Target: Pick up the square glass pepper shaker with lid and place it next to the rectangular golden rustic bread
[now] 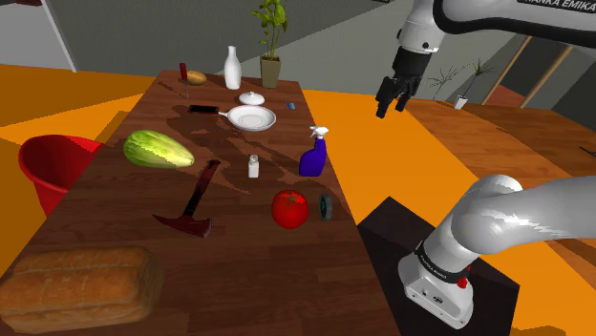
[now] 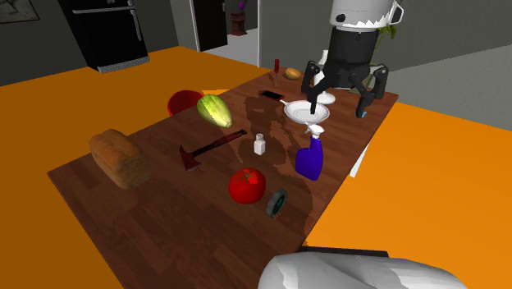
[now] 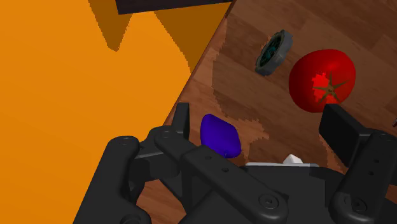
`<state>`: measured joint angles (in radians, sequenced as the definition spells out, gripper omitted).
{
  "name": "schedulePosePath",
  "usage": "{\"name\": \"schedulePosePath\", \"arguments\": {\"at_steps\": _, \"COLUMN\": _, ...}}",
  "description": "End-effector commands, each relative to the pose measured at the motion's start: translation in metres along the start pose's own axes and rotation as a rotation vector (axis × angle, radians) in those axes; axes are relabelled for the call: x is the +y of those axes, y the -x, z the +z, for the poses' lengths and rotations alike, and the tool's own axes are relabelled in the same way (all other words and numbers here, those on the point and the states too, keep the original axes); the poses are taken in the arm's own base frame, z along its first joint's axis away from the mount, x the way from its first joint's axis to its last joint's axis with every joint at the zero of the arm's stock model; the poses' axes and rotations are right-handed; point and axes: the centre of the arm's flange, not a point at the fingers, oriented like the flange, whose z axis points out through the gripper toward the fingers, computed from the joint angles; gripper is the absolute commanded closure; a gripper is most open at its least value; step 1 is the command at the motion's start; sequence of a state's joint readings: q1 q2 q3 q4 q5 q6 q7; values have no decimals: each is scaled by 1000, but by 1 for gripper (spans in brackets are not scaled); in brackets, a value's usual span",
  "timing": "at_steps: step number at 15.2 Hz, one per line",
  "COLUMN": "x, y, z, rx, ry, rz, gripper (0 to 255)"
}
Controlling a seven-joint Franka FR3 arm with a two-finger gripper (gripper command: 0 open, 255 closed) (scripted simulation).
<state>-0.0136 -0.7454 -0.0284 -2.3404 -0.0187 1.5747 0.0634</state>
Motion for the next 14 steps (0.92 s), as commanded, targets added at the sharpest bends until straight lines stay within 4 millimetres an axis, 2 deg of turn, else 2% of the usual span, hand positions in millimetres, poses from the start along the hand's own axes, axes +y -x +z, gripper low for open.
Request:
{"name": "schedulePosePath", "arguments": {"at_steps": 1, "x": 0, "y": 0, "z": 0, "rx": 0, "ry": 0, "rz": 0, "gripper": 0}}
{"name": "schedulePosePath", "arguments": {"at_steps": 14, "x": -77, "y": -115, "z": 103, "rx": -22, "ry": -16, "rz": 81, "gripper": 0}}
